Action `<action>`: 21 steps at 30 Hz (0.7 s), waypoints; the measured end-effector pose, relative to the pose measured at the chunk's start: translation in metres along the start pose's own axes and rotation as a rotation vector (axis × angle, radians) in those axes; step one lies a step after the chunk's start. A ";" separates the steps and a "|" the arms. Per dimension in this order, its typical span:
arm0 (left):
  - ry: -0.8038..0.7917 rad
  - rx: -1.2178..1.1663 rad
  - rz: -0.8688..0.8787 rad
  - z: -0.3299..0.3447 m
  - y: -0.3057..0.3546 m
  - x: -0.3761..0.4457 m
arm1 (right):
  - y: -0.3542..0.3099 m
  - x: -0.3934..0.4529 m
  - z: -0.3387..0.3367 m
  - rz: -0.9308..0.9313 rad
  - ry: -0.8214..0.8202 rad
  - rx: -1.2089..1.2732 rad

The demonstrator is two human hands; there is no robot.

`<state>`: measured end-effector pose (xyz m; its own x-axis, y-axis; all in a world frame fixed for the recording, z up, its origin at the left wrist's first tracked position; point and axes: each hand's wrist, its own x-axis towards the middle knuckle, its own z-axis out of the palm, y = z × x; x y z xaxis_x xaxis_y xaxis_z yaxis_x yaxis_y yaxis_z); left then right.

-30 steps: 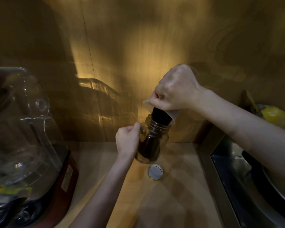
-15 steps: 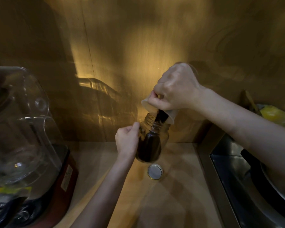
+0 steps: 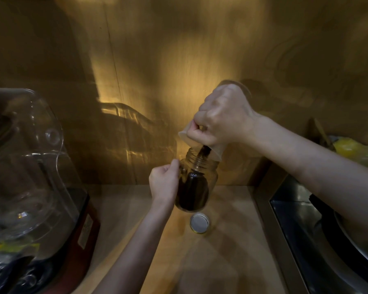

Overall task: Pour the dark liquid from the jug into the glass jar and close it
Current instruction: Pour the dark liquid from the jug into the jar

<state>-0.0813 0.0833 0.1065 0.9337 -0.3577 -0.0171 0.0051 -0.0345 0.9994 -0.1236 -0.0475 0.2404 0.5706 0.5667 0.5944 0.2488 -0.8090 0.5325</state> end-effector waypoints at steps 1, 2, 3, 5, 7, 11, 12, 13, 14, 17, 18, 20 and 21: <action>-0.002 0.000 -0.001 0.000 0.000 0.000 | 0.001 0.000 0.000 -0.002 0.007 0.001; -0.001 0.001 -0.002 0.000 0.001 0.000 | 0.001 0.000 0.000 -0.004 0.009 0.001; 0.001 0.000 -0.005 0.000 0.001 0.000 | 0.001 0.000 0.000 -0.007 0.007 -0.002; 0.012 0.001 -0.013 0.000 0.002 0.001 | 0.002 -0.001 0.000 -0.007 0.002 -0.010; 0.016 -0.004 -0.024 0.001 0.001 0.002 | 0.004 -0.002 0.000 -0.005 0.005 -0.011; 0.026 -0.021 -0.048 0.002 -0.004 0.006 | 0.005 -0.001 0.000 -0.040 -0.004 -0.020; 0.027 -0.020 -0.050 0.003 -0.005 0.006 | 0.005 0.000 0.000 -0.048 -0.008 -0.021; 0.027 -0.020 -0.051 0.003 -0.005 0.006 | 0.006 0.000 -0.001 -0.053 -0.012 -0.023; 0.027 -0.026 -0.051 0.004 -0.005 0.006 | 0.006 0.000 -0.001 -0.055 -0.016 -0.027; 0.032 -0.038 -0.049 0.004 -0.005 0.006 | 0.004 0.000 -0.002 -0.076 -0.024 -0.052; 0.031 -0.037 -0.048 0.005 -0.005 0.006 | 0.003 0.000 -0.001 -0.084 -0.026 -0.059; 0.026 -0.045 -0.051 0.005 -0.005 0.007 | 0.002 0.001 0.000 -0.087 -0.027 -0.067; 0.027 -0.047 -0.053 0.005 -0.004 0.007 | 0.001 0.001 -0.001 -0.088 -0.028 -0.071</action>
<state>-0.0769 0.0762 0.1019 0.9409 -0.3315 -0.0698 0.0709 -0.0088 0.9974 -0.1230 -0.0477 0.2421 0.5708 0.6298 0.5268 0.2437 -0.7427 0.6237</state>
